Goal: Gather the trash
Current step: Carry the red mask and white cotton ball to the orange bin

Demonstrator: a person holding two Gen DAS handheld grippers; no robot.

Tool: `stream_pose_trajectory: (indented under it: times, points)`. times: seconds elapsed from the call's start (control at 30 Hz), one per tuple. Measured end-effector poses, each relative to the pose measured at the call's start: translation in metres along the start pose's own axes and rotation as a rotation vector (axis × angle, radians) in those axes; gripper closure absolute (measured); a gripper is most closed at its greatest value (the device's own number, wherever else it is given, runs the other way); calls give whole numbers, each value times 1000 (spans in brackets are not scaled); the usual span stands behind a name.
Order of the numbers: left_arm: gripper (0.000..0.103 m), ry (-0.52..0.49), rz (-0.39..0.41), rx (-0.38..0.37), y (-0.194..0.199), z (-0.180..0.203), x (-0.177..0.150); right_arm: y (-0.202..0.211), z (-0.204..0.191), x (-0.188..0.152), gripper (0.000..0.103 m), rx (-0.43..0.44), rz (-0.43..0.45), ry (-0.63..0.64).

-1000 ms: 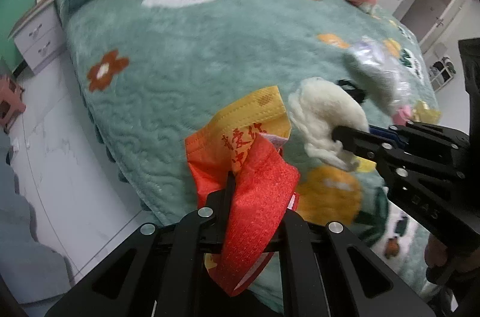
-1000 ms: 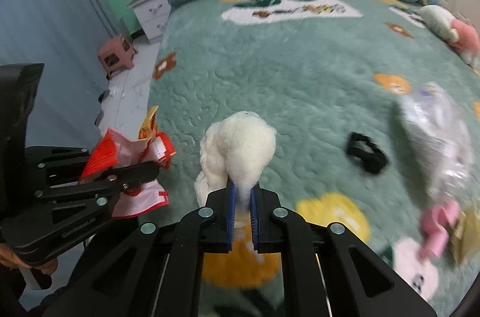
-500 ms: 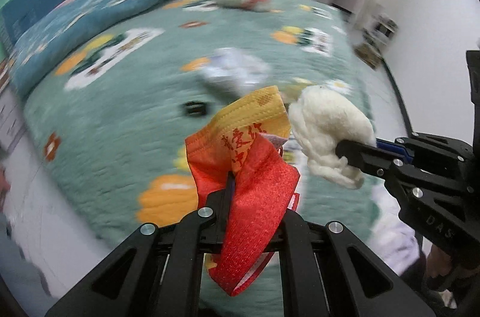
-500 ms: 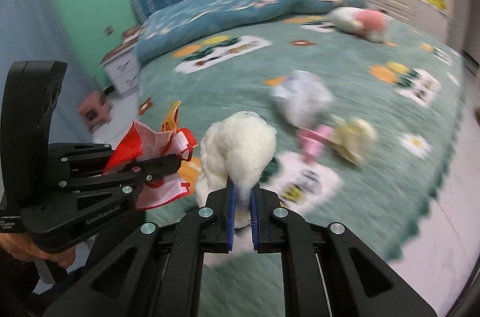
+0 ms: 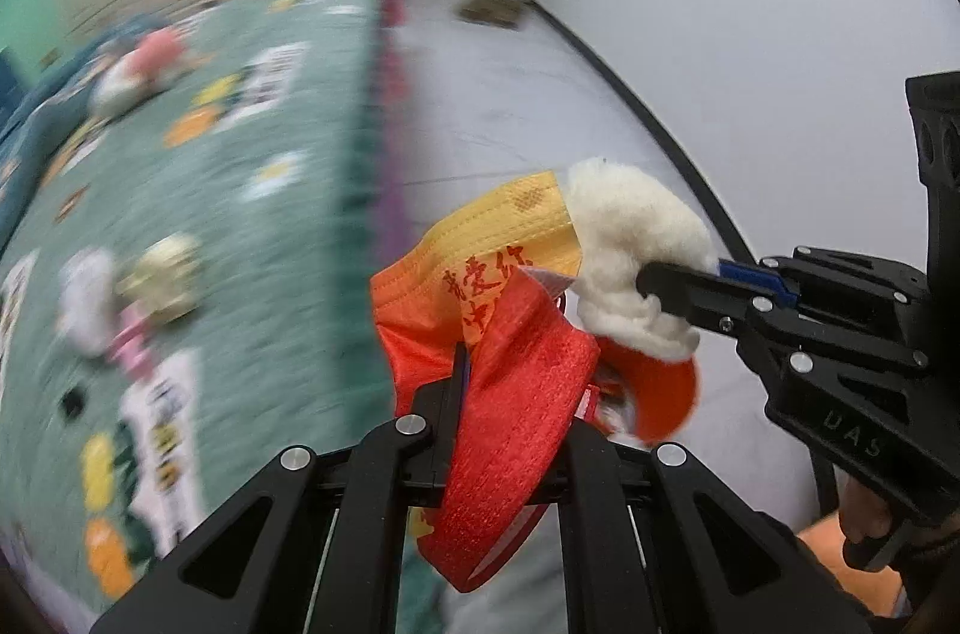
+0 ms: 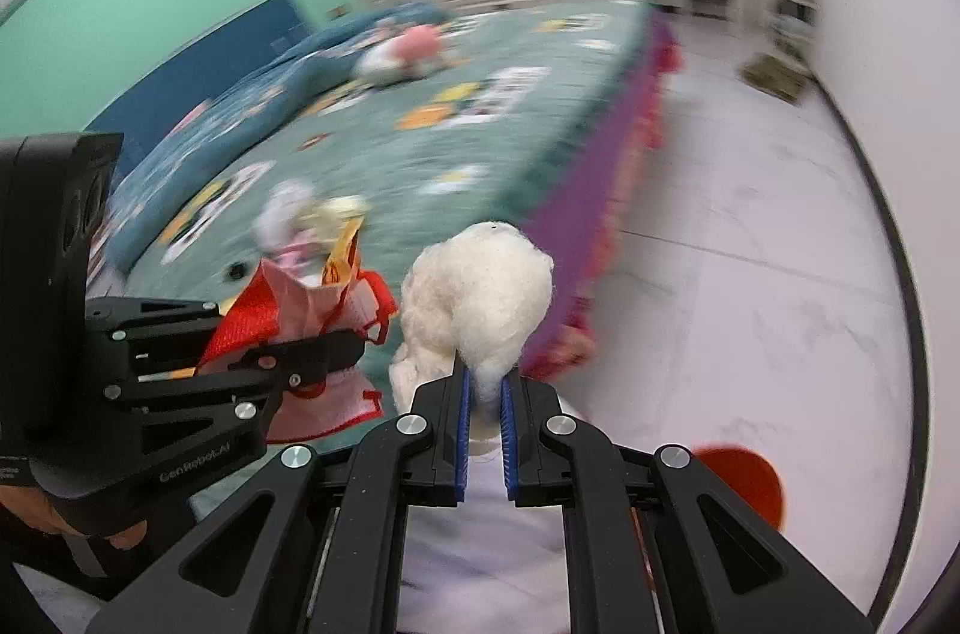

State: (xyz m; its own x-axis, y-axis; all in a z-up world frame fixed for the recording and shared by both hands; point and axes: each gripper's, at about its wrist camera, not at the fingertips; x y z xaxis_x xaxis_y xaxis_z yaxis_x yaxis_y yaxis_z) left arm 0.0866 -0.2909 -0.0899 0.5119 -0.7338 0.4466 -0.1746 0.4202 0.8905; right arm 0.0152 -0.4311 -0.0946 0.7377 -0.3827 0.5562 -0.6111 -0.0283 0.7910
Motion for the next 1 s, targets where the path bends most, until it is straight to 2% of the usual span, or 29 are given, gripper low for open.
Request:
stream_pose_trajectory:
  times: [0.17,0.37,0.57,0.77,0.83,0.87,0.9,0.97,1.0]
  points:
    - [94,-149,-72,-78,-46,68,26,22,80,-29,94,-105,8,-151]
    - [94,-229,-182,-175,-106,121,41,19,167,-74,94,-211,-53,-317]
    - [94,-264,-293,-200,-168,146,46,-11,223,-110,94,-236,-150,-401]
    - [94,-273,-393,-221,-213,151,46,-34,252,-127,94,-245,-192,-451]
    - [85,-281,-410,-204,-224,155,46,-37,254,-128,94,-249,-195,-458]
    - [75,-289,-414,-199,-229,156,45,-39,254,-128,94,-251,-196,-461]
    - [70,-295,-418,-193,-233,157,44,-40,256,-129,94,-253,-200,-465]
    - [52,-296,-416,-182,-235,159,43,-46,258,-130,94,-255,-208,-470]
    - [48,-296,-413,-180,-233,162,42,-45,258,-130,94,-255,-211,-471]
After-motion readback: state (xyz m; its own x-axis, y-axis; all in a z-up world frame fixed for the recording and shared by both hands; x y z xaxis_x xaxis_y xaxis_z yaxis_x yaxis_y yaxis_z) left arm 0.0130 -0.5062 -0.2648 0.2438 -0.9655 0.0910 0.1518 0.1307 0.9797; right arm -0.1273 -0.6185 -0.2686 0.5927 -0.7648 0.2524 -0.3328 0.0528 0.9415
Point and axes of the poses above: each gripper's, at about its wrist camera, not at the fingertips, and y roughly against the way its jaws point, z to its right, x to its top, and after that the axes turned 6 degrees about -z, right-handed
